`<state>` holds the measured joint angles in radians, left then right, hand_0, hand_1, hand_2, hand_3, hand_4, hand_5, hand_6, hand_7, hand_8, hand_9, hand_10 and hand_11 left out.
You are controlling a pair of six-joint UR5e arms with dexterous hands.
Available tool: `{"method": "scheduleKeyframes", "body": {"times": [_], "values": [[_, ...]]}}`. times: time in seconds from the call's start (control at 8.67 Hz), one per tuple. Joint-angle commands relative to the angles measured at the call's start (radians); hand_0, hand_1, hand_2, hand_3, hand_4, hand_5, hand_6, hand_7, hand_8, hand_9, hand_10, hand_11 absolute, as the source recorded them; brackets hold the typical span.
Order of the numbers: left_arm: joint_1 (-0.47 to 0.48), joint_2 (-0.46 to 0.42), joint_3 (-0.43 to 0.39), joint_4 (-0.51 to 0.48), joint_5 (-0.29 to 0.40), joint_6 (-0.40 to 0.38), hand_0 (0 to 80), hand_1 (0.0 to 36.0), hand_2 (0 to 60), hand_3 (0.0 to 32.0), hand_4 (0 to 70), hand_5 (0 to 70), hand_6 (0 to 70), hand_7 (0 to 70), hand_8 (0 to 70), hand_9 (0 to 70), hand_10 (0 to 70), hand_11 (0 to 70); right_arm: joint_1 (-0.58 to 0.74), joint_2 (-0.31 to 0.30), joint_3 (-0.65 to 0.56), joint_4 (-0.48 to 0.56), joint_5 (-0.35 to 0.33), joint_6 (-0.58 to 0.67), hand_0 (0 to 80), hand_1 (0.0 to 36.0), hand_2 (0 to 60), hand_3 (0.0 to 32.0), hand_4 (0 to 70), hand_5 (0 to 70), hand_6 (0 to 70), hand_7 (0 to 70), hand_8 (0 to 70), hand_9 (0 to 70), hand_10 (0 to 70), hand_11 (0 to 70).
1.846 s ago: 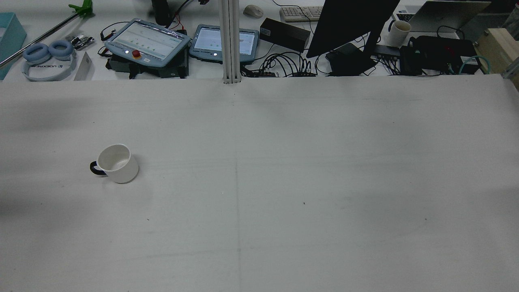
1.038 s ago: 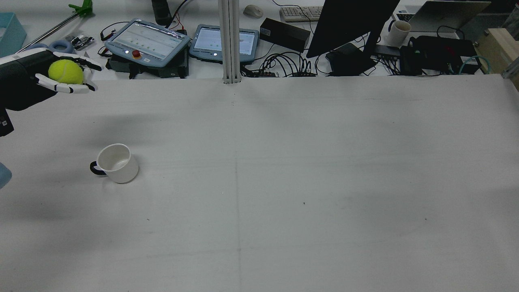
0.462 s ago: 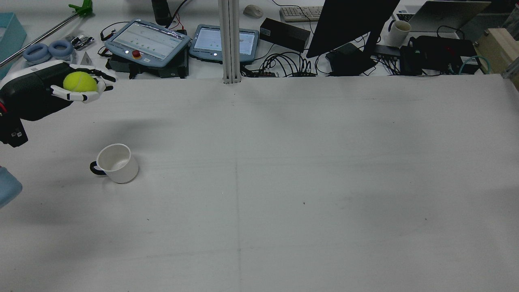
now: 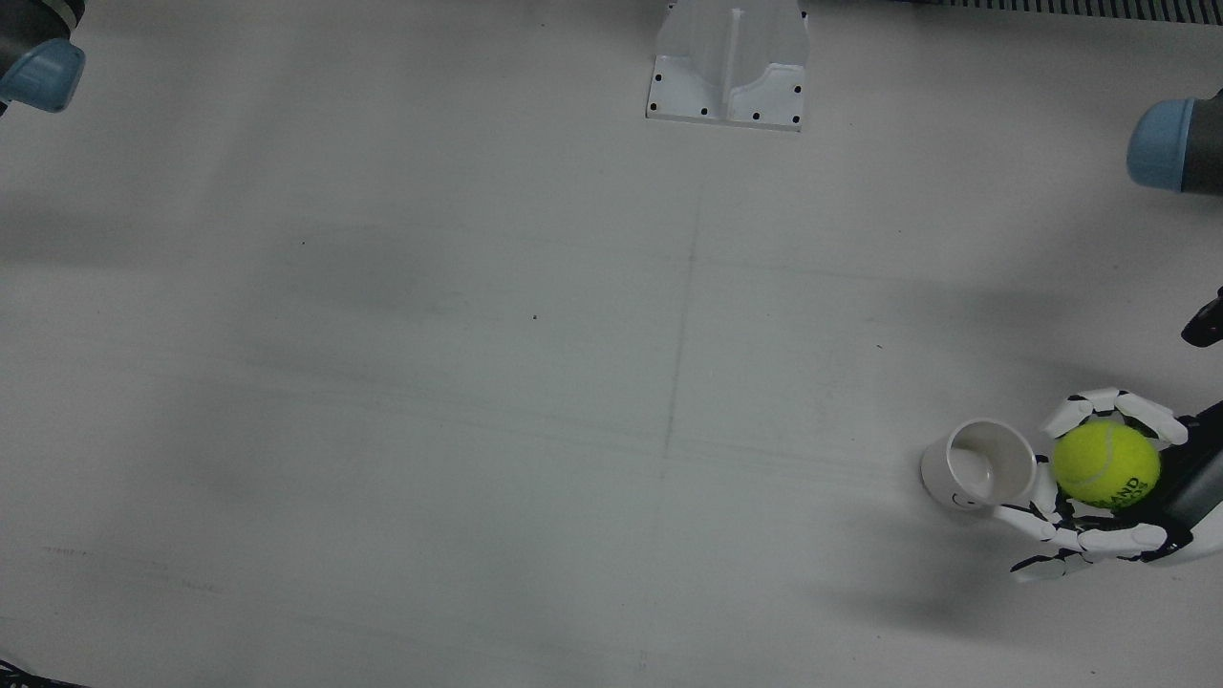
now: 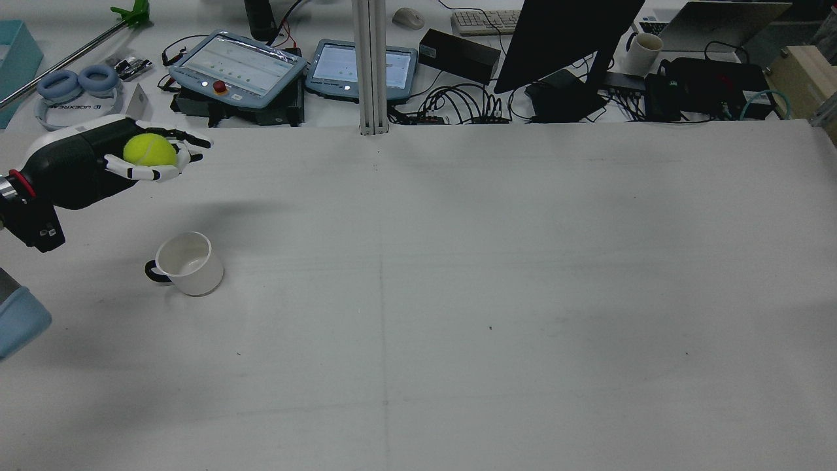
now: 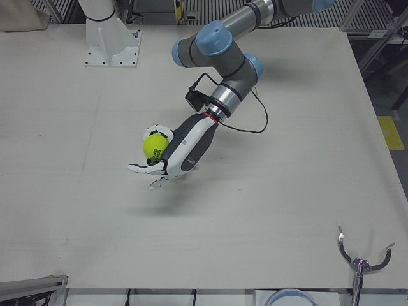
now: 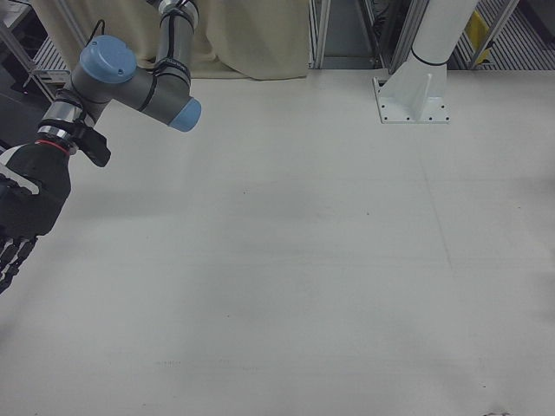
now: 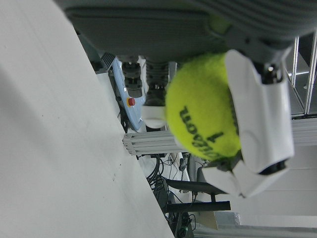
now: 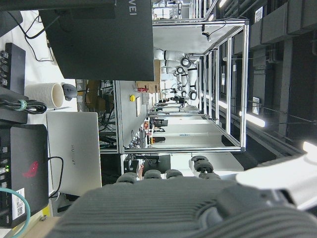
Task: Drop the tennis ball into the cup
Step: 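Move the left hand with the ball over the white mug, then open the left hand fingers to release the ball into the mug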
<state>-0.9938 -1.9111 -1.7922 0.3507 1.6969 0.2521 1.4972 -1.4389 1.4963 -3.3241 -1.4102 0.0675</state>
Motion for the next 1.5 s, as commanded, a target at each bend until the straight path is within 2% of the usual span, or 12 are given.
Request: {"method": "scheduleKeyframes", "body": {"times": [0.0, 0.12, 0.23, 0.35, 0.46, 0.58, 0.69, 0.81, 0.92, 1.04, 1.27, 1.38], "values": [[0.04, 0.035, 0.001, -0.032, -0.002, 0.003, 49.6, 21.1, 53.2, 0.0, 40.3, 17.3, 63.8, 70.0, 57.1, 70.0, 9.0, 13.6, 0.0, 0.0, -0.001, 0.0, -0.001, 0.0, 0.0, 0.0, 0.0, 0.0, 0.0, 0.0, 0.0, 0.0, 0.0, 0.0, 0.0, 0.0], [0.043, 0.059, -0.001, -0.054, -0.002, 0.004, 49.1, 21.2, 54.4, 0.0, 39.5, 16.3, 66.5, 70.0, 57.1, 70.0, 8.9, 13.5, 0.0, 0.0, -0.001, 0.0, -0.001, 0.0, 0.0, 0.0, 0.0, 0.0, 0.0, 0.0, 0.0, 0.0, 0.0, 0.0, 0.0, 0.0], [0.049, 0.067, -0.001, -0.058, -0.002, 0.01, 48.5, 20.3, 59.0, 0.0, 39.3, 19.2, 70.0, 70.0, 58.3, 70.0, 8.7, 13.2, 0.0, 0.0, -0.001, 0.0, -0.001, 0.0, 0.0, 0.0, 0.0, 0.0, 0.0, 0.0, 0.0, 0.0, 0.0, 0.0, 0.0, 0.0], [0.05, 0.067, 0.002, -0.059, -0.002, 0.012, 48.6, 22.2, 51.2, 0.0, 39.2, 11.7, 48.2, 70.0, 53.4, 70.0, 8.8, 13.2, 0.0, 0.0, -0.001, 0.0, 0.0, 0.0, 0.0, 0.0, 0.0, 0.0, 0.0, 0.0, 0.0, 0.0, 0.0, 0.0, 0.0, 0.0], [0.049, 0.069, 0.004, -0.058, -0.002, 0.015, 47.9, 19.4, 57.0, 0.0, 38.9, 18.2, 70.0, 70.0, 57.6, 70.0, 8.7, 13.0, 0.0, 0.0, -0.001, 0.0, 0.0, 0.0, 0.0, 0.0, 0.0, 0.0, 0.0, 0.0, 0.0, 0.0, 0.0, 0.0, 0.0, 0.0], [0.049, 0.084, 0.002, -0.068, -0.003, 0.015, 44.7, 15.4, 49.2, 0.0, 36.4, 12.9, 61.4, 70.0, 49.0, 70.0, 6.3, 9.3, 0.0, 0.0, -0.001, 0.0, -0.001, 0.0, 0.0, 0.0, 0.0, 0.0, 0.0, 0.0, 0.0, 0.0, 0.0, 0.0, 0.0, 0.0], [0.047, 0.113, 0.001, -0.117, -0.002, 0.009, 43.5, 11.8, 24.4, 0.0, 25.5, 6.3, 33.0, 58.6, 19.6, 32.0, 0.6, 1.0, 0.0, 0.0, -0.001, 0.0, 0.0, 0.0, 0.0, 0.0, 0.0, 0.0, 0.0, 0.0, 0.0, 0.0, 0.0, 0.0, 0.0, 0.0], [0.047, 0.116, 0.001, -0.13, 0.0, 0.004, 38.5, 12.3, 18.6, 0.0, 14.3, 0.0, 0.4, 21.4, 0.0, 2.8, 0.0, 0.0, 0.0, 0.0, -0.002, 0.0, 0.0, 0.0, 0.0, 0.0, 0.0, 0.0, 0.0, 0.0, 0.0, 0.0, 0.0, 0.0, 0.0, 0.0], [0.047, 0.116, 0.001, -0.131, 0.001, 0.003, 31.0, 11.2, 19.2, 0.0, 6.4, 0.0, 0.2, 14.9, 0.0, 1.5, 0.0, 0.0, 0.0, 0.0, -0.002, 0.0, 0.0, 0.0, 0.0, 0.0, 0.0, 0.0, 0.0, 0.0, 0.0, 0.0, 0.0, 0.0, 0.0, 0.0], [0.047, 0.118, -0.001, -0.131, 0.001, 0.003, 29.2, 11.5, 19.2, 0.0, 0.3, 0.0, 0.1, 10.9, 0.0, 0.7, 0.0, 0.0, 0.0, 0.0, -0.002, 0.0, 0.0, 0.0, 0.0, 0.0, 0.0, 0.0, 0.0, 0.0, 0.0, 0.0, 0.0, 0.0, 0.0, 0.0], [0.047, 0.118, -0.001, -0.131, 0.003, 0.003, 35.7, 12.8, 19.6, 0.0, 0.0, 0.0, 0.2, 8.9, 0.0, 0.4, 0.0, 0.0, 0.0, 0.0, -0.002, 0.0, 0.0, 0.0, 0.0, 0.0, 0.0, 0.0, 0.0, 0.0, 0.0, 0.0, 0.0, 0.0, 0.0, 0.0], [0.046, 0.116, -0.002, -0.131, 0.003, -0.002, 34.7, 13.0, 20.2, 0.0, 0.0, 0.0, 0.1, 9.3, 0.0, 0.4, 0.0, 0.0, 0.0, 0.0, -0.002, 0.0, -0.001, 0.0, 0.0, 0.0, 0.0, 0.0, 0.0, 0.0, 0.0, 0.0, 0.0, 0.0, 0.0, 0.0]]}}
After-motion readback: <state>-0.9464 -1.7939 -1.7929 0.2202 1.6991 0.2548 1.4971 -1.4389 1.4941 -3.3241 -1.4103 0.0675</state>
